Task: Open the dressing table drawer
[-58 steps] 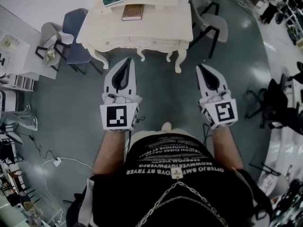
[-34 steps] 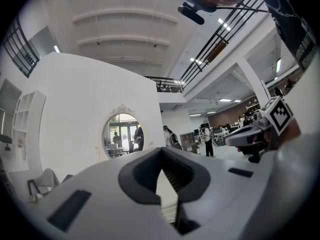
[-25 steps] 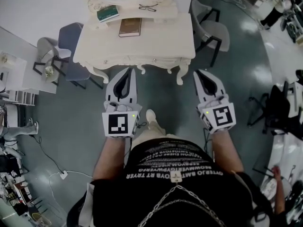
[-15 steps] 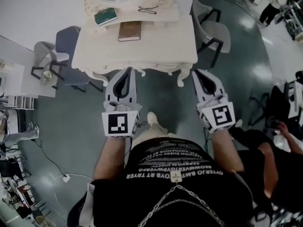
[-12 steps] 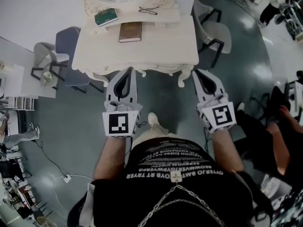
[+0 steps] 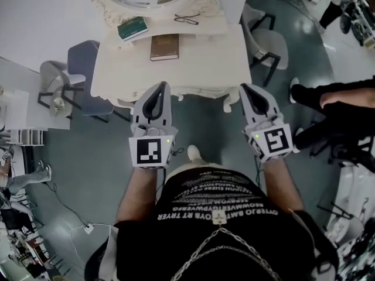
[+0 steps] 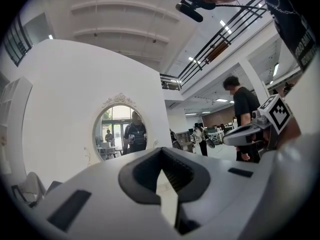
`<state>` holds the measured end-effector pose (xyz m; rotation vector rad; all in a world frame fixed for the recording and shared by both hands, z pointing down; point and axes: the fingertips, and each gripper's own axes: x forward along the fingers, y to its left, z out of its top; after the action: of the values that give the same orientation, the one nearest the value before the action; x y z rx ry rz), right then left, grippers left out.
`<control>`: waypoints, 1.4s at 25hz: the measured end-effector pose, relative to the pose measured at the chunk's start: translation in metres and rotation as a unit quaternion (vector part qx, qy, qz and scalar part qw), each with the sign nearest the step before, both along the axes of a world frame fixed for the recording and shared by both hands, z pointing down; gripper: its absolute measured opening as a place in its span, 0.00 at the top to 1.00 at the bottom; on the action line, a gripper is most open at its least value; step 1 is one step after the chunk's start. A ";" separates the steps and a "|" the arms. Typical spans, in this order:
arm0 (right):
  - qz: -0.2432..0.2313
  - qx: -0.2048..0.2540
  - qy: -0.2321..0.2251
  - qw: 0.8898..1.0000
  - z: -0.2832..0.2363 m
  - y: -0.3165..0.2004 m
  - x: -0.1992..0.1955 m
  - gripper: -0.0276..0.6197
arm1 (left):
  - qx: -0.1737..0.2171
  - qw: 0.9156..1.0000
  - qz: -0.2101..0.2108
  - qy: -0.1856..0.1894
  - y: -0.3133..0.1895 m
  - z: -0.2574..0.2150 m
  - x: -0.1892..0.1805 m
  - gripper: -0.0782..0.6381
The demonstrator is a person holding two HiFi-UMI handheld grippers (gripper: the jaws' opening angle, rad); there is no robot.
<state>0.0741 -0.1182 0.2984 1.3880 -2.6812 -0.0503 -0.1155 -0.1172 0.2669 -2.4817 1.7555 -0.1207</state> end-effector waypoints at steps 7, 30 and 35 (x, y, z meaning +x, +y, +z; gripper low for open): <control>0.006 0.004 0.002 1.000 -0.003 -0.035 -0.032 0.95 | 0.005 1.000 0.011 0.008 -0.036 -0.001 -0.028 0.89; 0.016 0.007 0.031 0.999 0.011 -0.087 -0.041 0.95 | 0.037 0.999 0.015 -0.026 -0.082 0.009 -0.048 0.89; 0.001 0.004 0.033 0.999 0.018 -0.115 -0.039 0.95 | 0.025 0.999 0.020 -0.016 -0.111 0.014 -0.035 0.89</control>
<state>0.0346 -0.2335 0.3166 1.3663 -2.6287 -0.1040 -0.1503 -0.2279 0.2807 -2.4644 1.6742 -0.1097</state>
